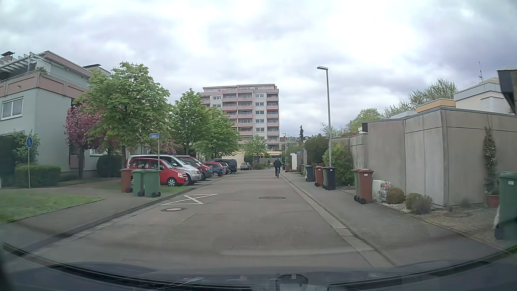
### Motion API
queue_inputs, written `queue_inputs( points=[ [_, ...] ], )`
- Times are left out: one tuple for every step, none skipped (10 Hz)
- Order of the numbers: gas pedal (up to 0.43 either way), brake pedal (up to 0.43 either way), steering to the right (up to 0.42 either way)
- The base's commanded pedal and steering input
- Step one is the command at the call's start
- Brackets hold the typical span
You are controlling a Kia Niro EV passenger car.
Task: Follow the waypoints while adhering to traffic rules and regulations
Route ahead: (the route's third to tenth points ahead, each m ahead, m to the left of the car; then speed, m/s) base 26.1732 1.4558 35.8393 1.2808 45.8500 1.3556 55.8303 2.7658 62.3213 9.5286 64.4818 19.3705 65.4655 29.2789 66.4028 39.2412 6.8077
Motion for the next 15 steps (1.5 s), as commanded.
queue_inputs(
  points=[
    [0.059,0.000,0.000],
    [0.059,0.000,0.000],
    [0.059,0.000,0.000],
    [0.059,0.000,-0.001],
    [0.059,0.000,-0.001],
    [0.059,0.000,0.000],
    [0.047,0.000,-0.001],
    [0.047,0.000,-0.002],
    [0.047,0.000,0.000],
    [0.047,0.000,0.000],
    [0.047,0.000,0.000],
    [0.047,0.000,-0.004],
    [0.047,0.000,-0.008],
    [0.047,0.000,-0.001],
    [0.047,0.000,0.003]
  ],
)
